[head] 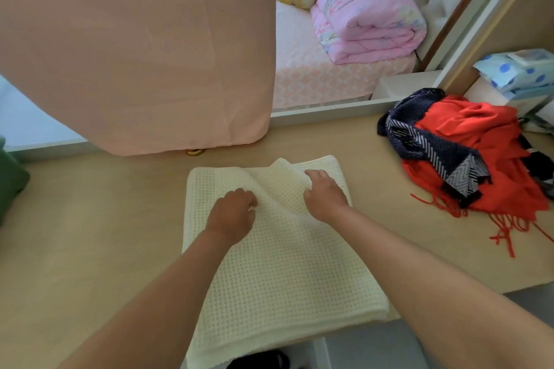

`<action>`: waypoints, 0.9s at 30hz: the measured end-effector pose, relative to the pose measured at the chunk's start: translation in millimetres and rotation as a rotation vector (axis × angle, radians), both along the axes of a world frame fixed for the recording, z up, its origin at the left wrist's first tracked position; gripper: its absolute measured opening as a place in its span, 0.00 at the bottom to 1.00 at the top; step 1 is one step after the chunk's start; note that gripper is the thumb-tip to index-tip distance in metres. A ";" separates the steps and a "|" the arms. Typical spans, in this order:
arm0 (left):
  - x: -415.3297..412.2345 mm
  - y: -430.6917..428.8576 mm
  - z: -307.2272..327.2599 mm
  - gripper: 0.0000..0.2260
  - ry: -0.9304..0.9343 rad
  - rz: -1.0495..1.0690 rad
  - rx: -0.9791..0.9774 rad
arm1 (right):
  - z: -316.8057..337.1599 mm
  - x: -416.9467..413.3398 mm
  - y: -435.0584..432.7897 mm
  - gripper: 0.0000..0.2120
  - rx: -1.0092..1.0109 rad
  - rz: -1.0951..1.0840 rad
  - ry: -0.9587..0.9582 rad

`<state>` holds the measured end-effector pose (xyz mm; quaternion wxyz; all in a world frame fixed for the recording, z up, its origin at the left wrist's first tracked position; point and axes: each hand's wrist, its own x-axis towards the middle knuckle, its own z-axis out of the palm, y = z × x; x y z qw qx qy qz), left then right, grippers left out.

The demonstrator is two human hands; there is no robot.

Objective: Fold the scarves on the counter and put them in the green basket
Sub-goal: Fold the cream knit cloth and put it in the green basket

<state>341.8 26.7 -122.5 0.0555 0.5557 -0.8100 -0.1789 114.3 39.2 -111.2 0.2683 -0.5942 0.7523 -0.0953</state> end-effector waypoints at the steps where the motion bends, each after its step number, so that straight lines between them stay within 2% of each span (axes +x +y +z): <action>1: 2.6 -6.1 -4.1 0.07 0.001 0.003 -0.033 | -5.2 3.3 -9.8 0.27 0.011 -0.009 0.003; 5: 13.2 -22.5 -22.6 0.04 0.016 0.023 -0.193 | -20.8 10.0 -37.1 0.30 0.146 -0.075 0.083; 6: 15.3 -24.1 -26.0 0.06 0.030 0.031 -0.230 | -21.3 9.2 -39.6 0.27 0.136 -0.073 0.112; 8: 18.8 -28.1 -32.8 0.11 0.048 0.035 -0.252 | -19.8 3.5 -42.6 0.18 -0.040 -0.135 0.051; 10: 20.8 -29.8 -38.6 0.22 0.041 0.025 -0.174 | -15.6 -7.3 -40.3 0.11 -0.261 -0.286 -0.045; 12: 22.3 -32.1 -43.8 0.32 -0.023 -0.016 -0.036 | -13.3 -24.3 -38.8 0.08 -0.373 -0.460 -0.052; 14: 22.4 -35.7 -50.4 0.35 -0.123 -0.059 0.086 | -17.0 -45.2 -37.2 0.08 -0.310 -0.582 -0.007; 15: 22.8 -37.7 -53.1 0.36 -0.169 -0.069 0.118 | -21.1 -54.1 -37.3 0.08 -0.209 -0.597 0.019; 17: 23.5 -42.9 -54.5 0.37 -0.227 -0.075 0.120 | -29.2 -63.3 -37.1 0.13 -0.013 -0.565 0.047; 18: 24.2 -46.4 -54.3 0.38 -0.250 -0.075 0.110 | -32.4 -63.5 -36.9 0.17 0.022 -0.552 0.045; 19: 25.8 -50.7 -53.3 0.40 -0.270 -0.071 0.096 | -35.3 -61.7 -36.4 0.20 0.000 -0.537 0.058; 21: 29.7 -59.0 -51.7 0.42 -0.310 -0.068 0.077 | -39.7 -54.4 -32.7 0.23 -0.170 -0.469 0.201; 24: 35.3 -67.0 -52.2 0.39 -0.355 -0.090 0.103 | -41.8 -38.2 -25.7 0.24 -0.360 -0.115 0.386; 26: 41.0 -72.5 -56.0 0.35 -0.332 -0.113 0.132 | -52.6 -33.1 -19.5 0.26 -0.249 0.182 0.413; 27: 45.6 -75.5 -58.1 0.34 -0.312 -0.128 0.124 | -58.6 -35.5 -17.3 0.28 -0.139 0.253 0.417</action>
